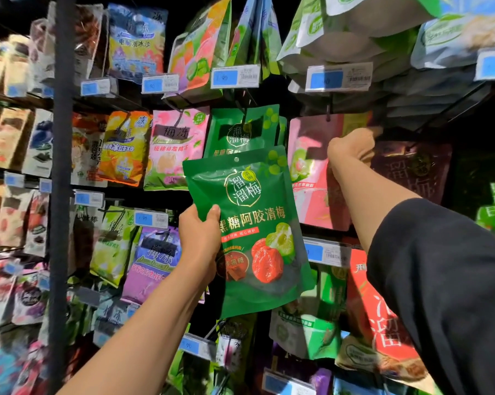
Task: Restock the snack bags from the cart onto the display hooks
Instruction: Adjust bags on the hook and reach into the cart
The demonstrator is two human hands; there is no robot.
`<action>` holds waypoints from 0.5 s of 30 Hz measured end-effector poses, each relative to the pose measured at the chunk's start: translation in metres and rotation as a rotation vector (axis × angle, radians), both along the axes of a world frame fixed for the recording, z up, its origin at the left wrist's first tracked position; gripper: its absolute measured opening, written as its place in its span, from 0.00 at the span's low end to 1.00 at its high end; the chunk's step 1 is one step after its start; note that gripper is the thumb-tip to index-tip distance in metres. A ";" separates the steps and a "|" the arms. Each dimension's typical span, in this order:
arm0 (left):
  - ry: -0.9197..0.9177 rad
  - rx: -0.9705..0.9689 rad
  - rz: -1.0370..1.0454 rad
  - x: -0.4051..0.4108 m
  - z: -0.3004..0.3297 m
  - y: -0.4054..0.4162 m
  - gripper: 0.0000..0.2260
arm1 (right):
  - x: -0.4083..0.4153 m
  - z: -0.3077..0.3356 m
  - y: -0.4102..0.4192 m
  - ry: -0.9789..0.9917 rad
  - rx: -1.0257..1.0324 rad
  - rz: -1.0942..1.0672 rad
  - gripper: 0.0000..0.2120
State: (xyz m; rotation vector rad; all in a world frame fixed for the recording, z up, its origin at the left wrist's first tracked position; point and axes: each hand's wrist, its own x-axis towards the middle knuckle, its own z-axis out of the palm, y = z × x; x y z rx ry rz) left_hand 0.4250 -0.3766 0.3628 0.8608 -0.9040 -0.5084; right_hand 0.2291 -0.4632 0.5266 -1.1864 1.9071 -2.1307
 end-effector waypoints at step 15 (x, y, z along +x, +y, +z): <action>-0.093 0.025 -0.019 0.025 0.016 0.001 0.07 | 0.059 -0.045 0.028 0.050 -0.115 1.304 0.02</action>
